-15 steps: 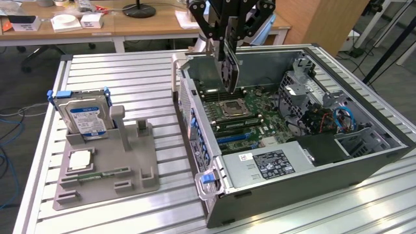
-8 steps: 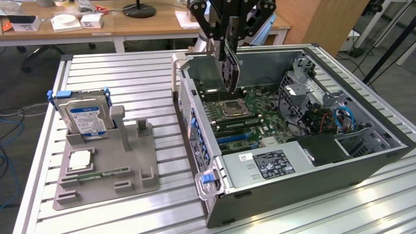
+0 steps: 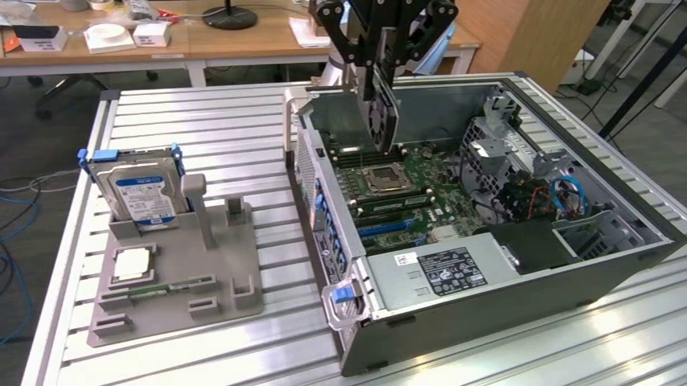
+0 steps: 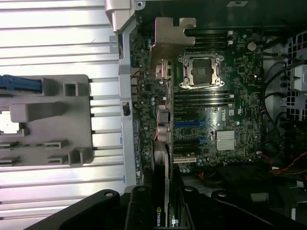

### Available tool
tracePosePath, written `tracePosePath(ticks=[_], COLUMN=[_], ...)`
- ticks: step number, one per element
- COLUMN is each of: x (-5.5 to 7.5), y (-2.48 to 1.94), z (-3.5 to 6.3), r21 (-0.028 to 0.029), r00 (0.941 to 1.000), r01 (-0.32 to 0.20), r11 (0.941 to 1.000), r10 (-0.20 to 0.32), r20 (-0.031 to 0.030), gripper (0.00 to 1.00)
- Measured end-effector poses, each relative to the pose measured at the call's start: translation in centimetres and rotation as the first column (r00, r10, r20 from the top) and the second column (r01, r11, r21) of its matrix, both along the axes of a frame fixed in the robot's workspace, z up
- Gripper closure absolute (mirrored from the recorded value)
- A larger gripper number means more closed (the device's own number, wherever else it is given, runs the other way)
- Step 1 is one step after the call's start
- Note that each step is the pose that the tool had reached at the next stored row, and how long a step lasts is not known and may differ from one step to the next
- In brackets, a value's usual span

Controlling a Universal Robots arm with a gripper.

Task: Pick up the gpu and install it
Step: 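Pick up the gpu and move the gpu toward the slot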

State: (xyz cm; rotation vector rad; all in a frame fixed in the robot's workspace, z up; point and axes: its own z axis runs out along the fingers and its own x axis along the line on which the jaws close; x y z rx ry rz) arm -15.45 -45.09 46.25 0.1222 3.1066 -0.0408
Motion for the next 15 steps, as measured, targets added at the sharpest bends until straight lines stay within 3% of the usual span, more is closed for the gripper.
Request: tracePosePath(ticks=[15], x=[0.33], y=[0.00], z=[0.00], r21=[0.0000], r00=[1.0000], r01=[0.000], r11=[1.0000], r10=[0.000], r20=[0.0000], gripper=[0.74])
